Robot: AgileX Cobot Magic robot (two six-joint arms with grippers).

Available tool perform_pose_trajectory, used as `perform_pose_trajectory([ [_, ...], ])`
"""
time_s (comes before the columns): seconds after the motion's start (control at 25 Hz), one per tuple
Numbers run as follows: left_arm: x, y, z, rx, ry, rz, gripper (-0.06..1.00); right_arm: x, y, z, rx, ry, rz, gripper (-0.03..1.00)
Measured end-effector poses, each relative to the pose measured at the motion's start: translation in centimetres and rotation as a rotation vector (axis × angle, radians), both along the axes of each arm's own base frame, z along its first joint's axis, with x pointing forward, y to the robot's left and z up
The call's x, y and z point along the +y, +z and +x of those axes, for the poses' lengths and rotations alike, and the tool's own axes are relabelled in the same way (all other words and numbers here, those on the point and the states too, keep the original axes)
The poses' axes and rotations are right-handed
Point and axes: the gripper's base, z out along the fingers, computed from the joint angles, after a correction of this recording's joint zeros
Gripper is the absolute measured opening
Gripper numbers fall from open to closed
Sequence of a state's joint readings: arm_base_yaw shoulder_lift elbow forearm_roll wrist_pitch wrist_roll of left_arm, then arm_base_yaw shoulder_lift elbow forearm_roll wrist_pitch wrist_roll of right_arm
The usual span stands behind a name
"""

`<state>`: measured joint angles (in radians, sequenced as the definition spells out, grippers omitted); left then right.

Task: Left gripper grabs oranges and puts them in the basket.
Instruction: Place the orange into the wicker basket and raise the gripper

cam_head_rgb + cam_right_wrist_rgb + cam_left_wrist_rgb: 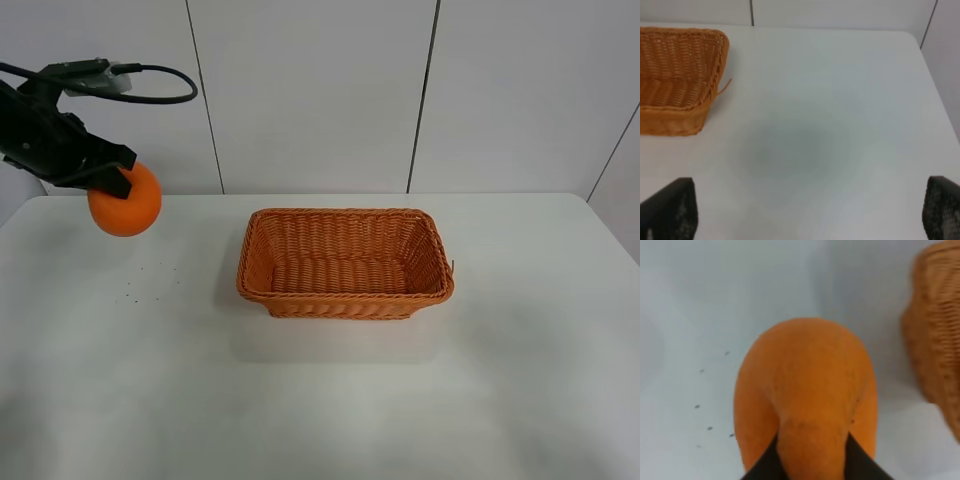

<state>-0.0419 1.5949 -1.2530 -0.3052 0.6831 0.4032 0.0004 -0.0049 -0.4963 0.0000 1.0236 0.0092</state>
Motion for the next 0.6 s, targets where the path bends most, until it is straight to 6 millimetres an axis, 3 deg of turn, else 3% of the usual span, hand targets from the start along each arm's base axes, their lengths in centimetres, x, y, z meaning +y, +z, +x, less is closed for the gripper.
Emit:
perform_pose_trajectory([
  [0.12, -2.8, 0.0, 0.0, -0.004, -0.08, 0.0, 0.19, 0.0, 0.0, 0.0, 0.0, 0.0, 0.0, 0.69],
  [0.16, -2.8, 0.0, 0.0, -0.004, -0.08, 0.0, 0.19, 0.0, 0.0, 0.0, 0.0, 0.0, 0.0, 0.69],
  [0.32, -7.7, 0.0, 0.8, -0.026, -0.21, -0.004, 0.19, 0.0, 0.0, 0.0, 0.0, 0.0, 0.0, 0.69],
  [0.52, -14.1, -1.4, 3.0, -0.016, -0.313, -0.026, 0.19, 0.0, 0.0, 0.0, 0.0, 0.0, 0.0, 0.69],
  [0.6, -17.7, -2.5, 3.9, -0.004, -0.376, -0.032, 0.19, 0.0, 0.0, 0.0, 0.0, 0.0, 0.0, 0.69],
])
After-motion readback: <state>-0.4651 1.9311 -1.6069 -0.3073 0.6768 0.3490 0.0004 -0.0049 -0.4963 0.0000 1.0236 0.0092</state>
